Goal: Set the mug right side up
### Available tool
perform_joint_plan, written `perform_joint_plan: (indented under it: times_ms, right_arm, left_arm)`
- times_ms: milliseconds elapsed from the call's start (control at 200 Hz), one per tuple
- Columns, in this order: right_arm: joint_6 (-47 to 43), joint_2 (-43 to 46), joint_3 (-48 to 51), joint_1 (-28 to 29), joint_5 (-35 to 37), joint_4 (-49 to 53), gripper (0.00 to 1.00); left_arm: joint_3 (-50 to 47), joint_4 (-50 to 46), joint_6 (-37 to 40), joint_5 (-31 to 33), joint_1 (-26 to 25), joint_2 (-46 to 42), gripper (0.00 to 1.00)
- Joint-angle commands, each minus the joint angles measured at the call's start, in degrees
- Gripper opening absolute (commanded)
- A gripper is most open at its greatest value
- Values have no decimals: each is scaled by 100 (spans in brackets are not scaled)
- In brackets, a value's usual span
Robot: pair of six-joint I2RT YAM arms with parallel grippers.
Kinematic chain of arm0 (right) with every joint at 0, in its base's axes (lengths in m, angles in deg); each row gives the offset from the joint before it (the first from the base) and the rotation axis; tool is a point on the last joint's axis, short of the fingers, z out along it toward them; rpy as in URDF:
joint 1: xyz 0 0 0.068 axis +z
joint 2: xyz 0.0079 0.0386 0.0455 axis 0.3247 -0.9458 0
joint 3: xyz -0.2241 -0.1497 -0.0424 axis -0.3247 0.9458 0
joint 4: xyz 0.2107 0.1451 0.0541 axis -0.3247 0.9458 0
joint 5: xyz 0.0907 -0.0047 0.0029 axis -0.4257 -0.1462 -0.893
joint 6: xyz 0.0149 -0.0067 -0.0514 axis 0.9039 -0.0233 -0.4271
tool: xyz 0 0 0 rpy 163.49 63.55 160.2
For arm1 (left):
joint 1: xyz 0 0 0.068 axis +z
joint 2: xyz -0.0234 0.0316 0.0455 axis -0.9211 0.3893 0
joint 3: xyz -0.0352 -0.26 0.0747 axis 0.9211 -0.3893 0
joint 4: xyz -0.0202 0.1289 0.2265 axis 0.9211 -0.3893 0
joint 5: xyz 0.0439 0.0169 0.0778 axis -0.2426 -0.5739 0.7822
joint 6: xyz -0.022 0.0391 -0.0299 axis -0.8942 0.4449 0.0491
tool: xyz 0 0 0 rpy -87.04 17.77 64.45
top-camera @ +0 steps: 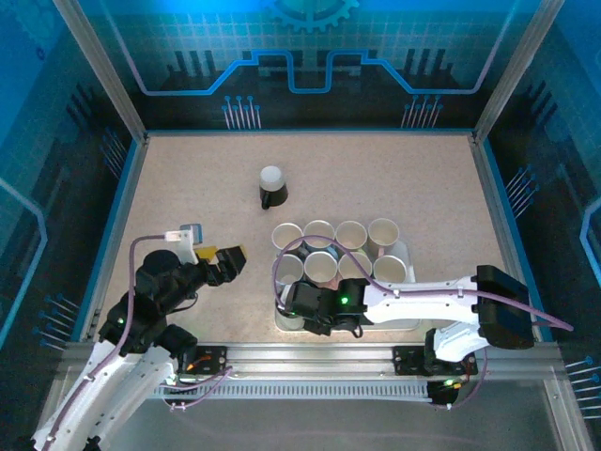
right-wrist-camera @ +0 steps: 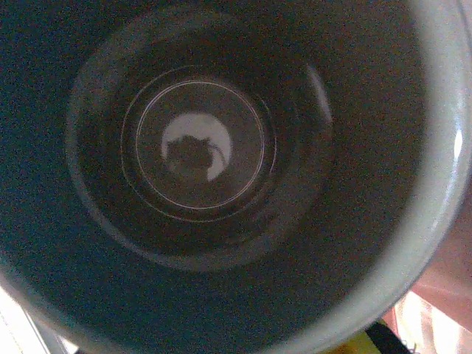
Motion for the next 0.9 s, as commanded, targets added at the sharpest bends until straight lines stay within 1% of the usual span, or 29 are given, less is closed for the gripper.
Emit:
perform_joint_plan:
  times_ms: [0, 180, 265, 345, 405, 520, 665, 800, 895]
  right_arm:
    - [124, -45, -270, 42, 12, -305, 9]
    - [117, -62, -246, 4, -129, -480, 11]
    - [114, -89, -230, -4, -195, -548, 14]
    - [132, -89, -212, -13, -151, -542, 21]
    - [134, -59, -222, -11, -101, -468, 25]
    - [90, 203, -232, -11, -50, -284, 34]
    - [-3, 584, -272, -37, -88, 60, 45]
    - [-115, 862, -342, -48, -99, 422, 52]
    - [-181, 1133, -482, -82, -111, 643, 55]
  left_arm:
    - [-56, 134, -123, -65, -3, 10, 99]
    - [5, 85, -180, -72, -3, 10, 99]
    - [52, 57, -191, -86, -1, 53, 99]
    - [110, -10, -162, -124, -1, 122, 99]
    - [161, -103, -135, -111, -1, 174, 99]
    - [259, -273, -83, -67, 0, 218, 99]
    - [474, -569, -87, 216, -1, 392, 99]
    - [693, -734, -105, 320, 0, 805, 99]
    - [898, -636, -129, 286, 3, 1171, 99]
